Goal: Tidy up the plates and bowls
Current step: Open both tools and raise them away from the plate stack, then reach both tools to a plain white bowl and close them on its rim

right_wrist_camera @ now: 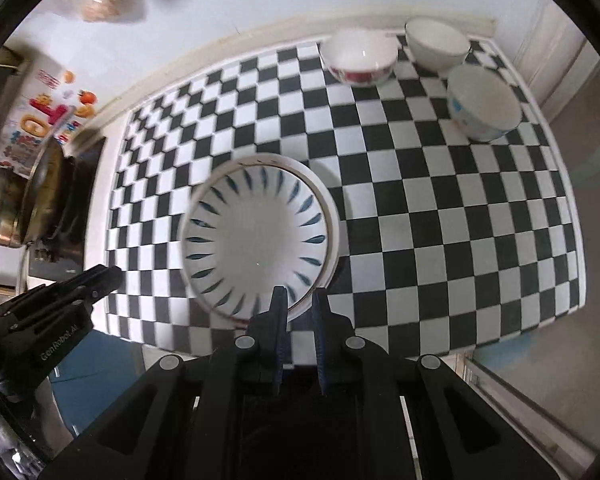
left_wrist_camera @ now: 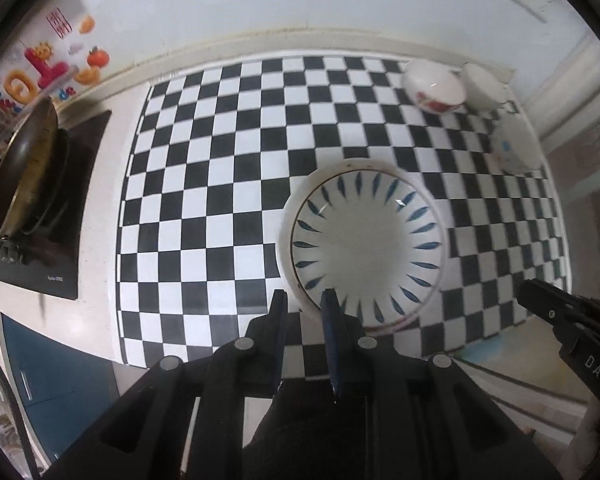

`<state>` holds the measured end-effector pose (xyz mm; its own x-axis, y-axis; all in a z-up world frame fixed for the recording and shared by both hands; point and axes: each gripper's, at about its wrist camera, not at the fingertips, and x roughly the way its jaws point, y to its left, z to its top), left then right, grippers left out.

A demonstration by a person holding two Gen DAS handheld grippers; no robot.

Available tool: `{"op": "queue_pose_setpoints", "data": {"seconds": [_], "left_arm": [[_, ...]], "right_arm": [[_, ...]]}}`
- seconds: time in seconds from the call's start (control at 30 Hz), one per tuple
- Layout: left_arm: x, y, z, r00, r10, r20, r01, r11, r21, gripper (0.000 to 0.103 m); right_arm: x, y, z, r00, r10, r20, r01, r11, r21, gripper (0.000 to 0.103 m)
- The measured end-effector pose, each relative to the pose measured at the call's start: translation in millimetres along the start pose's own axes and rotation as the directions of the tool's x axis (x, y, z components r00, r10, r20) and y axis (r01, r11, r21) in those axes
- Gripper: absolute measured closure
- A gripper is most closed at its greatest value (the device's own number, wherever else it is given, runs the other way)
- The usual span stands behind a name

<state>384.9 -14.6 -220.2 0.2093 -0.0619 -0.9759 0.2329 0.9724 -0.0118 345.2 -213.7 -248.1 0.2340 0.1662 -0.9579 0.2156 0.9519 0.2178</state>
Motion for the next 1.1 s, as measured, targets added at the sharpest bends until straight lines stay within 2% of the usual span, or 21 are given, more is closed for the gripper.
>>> {"op": "queue_pose_setpoints", "data": {"seconds": [0.3, 0.57, 0.6, 0.63, 0.7, 0.73, 0.77, 0.8, 0.83, 0.87, 1.1], "left_arm": [[-48, 1, -17, 0.997, -0.044, 0.061, 0.043, 0.999, 0.026, 0.087], [-58, -7, -12, 0.994, -0.043, 0.099, 0.042, 0.999, 0.009, 0.087], [-58, -9, -10, 0.994, -0.042, 0.103, 0.041, 0.999, 0.003, 0.086], [-57, -12, -5, 0.994, -0.042, 0.105, 0.043, 0.999, -0.006, 0.080], [-52, -18, 4, 0.993, -0.053, 0.108, 0.056, 0.998, -0.025, 0.077], [-48, -23, 11, 0.993, -0.058, 0.103, 0.062, 0.997, -0.036, 0.077], [-44, -27, 17, 0.993, -0.063, 0.099, 0.067, 0.997, -0.044, 0.077], [-37, -32, 28, 0.994, -0.066, 0.090, 0.071, 0.996, -0.058, 0.077], [-32, -37, 36, 0.994, -0.075, 0.082, 0.080, 0.994, -0.068, 0.077], [-26, -41, 44, 0.993, -0.085, 0.076, 0.091, 0.993, -0.081, 0.077], [26, -76, 129, 0.991, -0.125, 0.038, 0.130, 0.976, -0.177, 0.077]], "right_arm": [[-64, 31, -30, 0.997, 0.003, 0.082, 0.000, 0.999, -0.035, 0.089], [-72, 28, -28, 0.996, 0.041, 0.078, -0.037, 0.998, -0.048, 0.089], [-71, 24, -24, 0.996, 0.050, 0.077, -0.047, 0.998, -0.043, 0.089], [-68, 19, -19, 0.995, 0.065, 0.074, -0.062, 0.997, -0.036, 0.089], [-61, 8, -7, 0.994, 0.089, 0.059, -0.087, 0.996, -0.028, 0.089], [-58, 2, -1, 0.993, 0.103, 0.055, -0.102, 0.995, -0.023, 0.086], [-55, -6, 7, 0.991, 0.124, 0.050, -0.123, 0.992, -0.017, 0.073], [-52, -13, 14, 0.990, 0.135, 0.047, -0.135, 0.991, -0.010, 0.065], [-49, -26, 25, 0.987, 0.155, 0.045, -0.155, 0.988, 0.005, 0.046], [-48, -34, 32, 0.983, 0.176, 0.050, -0.177, 0.984, 0.015, 0.035], [-21, -116, 116, 0.975, 0.216, 0.052, -0.220, 0.970, 0.103, 0.034]]}}
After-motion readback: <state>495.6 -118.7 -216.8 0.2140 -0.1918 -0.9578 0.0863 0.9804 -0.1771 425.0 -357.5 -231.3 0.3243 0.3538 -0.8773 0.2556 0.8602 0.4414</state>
